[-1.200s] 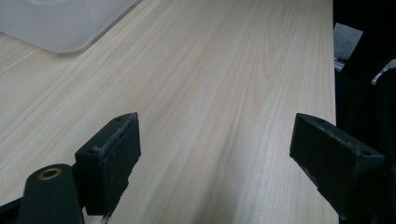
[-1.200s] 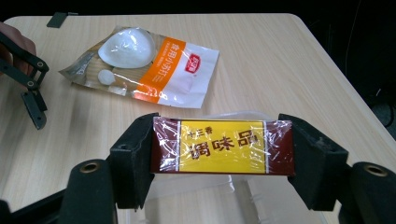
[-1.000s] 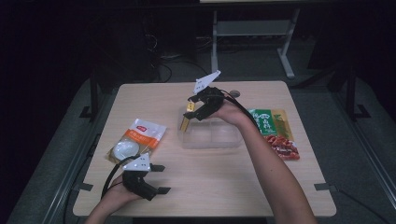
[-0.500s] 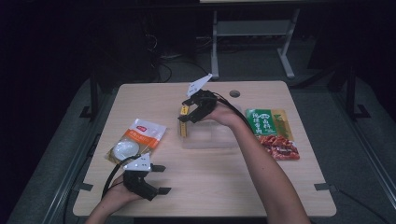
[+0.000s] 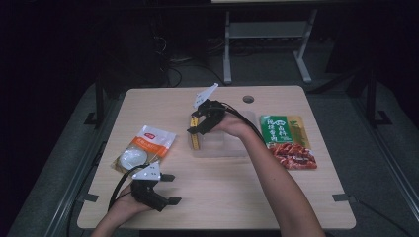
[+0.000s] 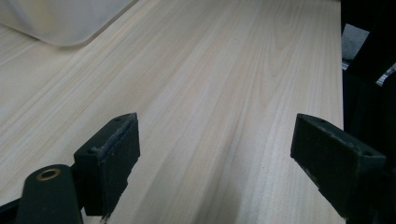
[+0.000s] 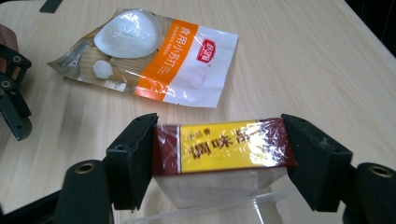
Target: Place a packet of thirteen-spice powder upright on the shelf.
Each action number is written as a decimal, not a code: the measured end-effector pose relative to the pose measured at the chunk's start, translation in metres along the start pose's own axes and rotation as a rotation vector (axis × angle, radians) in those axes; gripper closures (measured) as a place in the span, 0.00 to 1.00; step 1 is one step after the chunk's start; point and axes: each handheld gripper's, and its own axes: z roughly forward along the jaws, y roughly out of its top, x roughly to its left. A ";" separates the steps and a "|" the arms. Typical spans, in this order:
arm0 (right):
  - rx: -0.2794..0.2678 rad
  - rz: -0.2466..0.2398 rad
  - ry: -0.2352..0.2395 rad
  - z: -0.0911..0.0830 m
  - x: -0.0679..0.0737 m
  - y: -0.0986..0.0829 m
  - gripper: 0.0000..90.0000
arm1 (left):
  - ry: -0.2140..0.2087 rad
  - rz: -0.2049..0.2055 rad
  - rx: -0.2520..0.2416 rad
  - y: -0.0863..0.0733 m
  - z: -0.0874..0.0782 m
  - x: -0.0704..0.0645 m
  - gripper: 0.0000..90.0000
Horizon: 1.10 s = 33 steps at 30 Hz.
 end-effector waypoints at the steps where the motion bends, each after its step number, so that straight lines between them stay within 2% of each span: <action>1: -0.003 0.021 0.002 0.000 0.000 -0.001 0.29 | 0.002 0.000 0.000 0.000 0.000 0.000 0.17; 5: -0.023 0.055 -0.011 -0.005 0.000 -0.002 0.21 | 0.006 -0.006 0.008 0.000 0.000 0.001 0.16; 10: -0.042 0.055 -0.019 -0.018 0.001 -0.005 0.19 | 0.004 -0.010 0.006 0.000 0.000 0.002 0.15; 14: -0.038 0.056 -0.032 -0.029 0.005 -0.009 0.18 | 0.011 -0.012 0.010 0.000 -0.001 0.004 0.15; 22: -0.042 0.083 -0.071 -0.054 0.022 -0.022 0.18 | 0.024 -0.012 0.015 -0.001 -0.001 0.005 0.16; 24: -0.039 0.099 -0.067 -0.059 0.026 -0.026 0.18 | 0.031 -0.006 0.011 -0.001 -0.001 0.005 0.17; 27: -0.041 0.107 -0.071 -0.064 0.032 -0.033 0.18 | 0.036 0.000 0.005 0.000 -0.002 0.004 0.17; 29: -0.030 0.091 -0.082 -0.067 0.036 -0.038 0.18 | 0.040 0.001 0.005 0.000 -0.002 0.004 0.17; 33: -0.023 0.122 -0.111 -0.073 0.047 -0.047 0.18 | 0.043 -0.001 0.006 0.000 -0.002 0.004 0.17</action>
